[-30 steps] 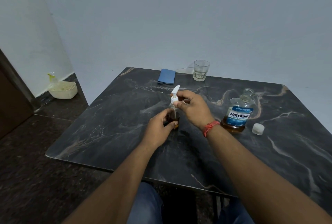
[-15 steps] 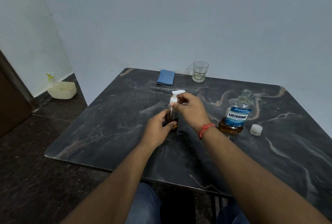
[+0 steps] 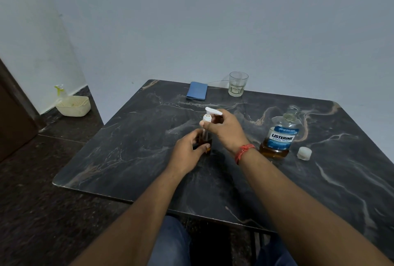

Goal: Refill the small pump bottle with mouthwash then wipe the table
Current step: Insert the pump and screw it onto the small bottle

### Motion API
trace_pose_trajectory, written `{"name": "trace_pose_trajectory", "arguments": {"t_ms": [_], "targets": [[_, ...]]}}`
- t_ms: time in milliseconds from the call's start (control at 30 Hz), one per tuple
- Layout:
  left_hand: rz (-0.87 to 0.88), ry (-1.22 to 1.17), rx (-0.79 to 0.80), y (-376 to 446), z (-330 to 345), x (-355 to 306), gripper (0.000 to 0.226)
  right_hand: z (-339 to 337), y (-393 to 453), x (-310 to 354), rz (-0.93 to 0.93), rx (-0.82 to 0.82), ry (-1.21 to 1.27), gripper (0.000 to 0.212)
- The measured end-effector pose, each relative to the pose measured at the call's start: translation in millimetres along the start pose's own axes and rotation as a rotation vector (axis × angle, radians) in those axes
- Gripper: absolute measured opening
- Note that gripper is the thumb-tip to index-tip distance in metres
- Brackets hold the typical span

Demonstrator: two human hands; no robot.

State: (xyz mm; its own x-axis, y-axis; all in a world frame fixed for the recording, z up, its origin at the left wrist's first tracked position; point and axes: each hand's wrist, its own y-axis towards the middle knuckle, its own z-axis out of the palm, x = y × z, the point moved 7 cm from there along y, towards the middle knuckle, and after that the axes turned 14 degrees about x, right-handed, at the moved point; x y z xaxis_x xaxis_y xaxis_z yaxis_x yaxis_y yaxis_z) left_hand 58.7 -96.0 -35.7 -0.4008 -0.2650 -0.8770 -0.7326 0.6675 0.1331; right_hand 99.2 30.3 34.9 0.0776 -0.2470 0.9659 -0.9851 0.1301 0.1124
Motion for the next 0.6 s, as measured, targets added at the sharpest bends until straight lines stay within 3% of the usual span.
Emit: {"name": "trace_pose_trajectory", "arguments": {"t_ms": [100,233,367,467,600], "targets": [[0.002,-0.007,0.004,0,0,0,0.045,4,0,-1,0.013,-0.016,-0.034,0.031],[0.013,-0.029,-0.009,-2,-1,-1,0.046,3,0,4,-0.056,0.085,-0.055,0.032],[0.029,-0.055,-0.006,0,0,1,0.041,-3,-1,10,-0.107,0.146,-0.030,0.021],[0.016,-0.035,-0.013,-1,0,2,0.044,-3,3,8,-0.087,0.064,-0.090,0.012],[0.008,-0.030,-0.006,0,0,1,0.042,4,5,5,-0.078,-0.043,-0.182,0.031]]}}
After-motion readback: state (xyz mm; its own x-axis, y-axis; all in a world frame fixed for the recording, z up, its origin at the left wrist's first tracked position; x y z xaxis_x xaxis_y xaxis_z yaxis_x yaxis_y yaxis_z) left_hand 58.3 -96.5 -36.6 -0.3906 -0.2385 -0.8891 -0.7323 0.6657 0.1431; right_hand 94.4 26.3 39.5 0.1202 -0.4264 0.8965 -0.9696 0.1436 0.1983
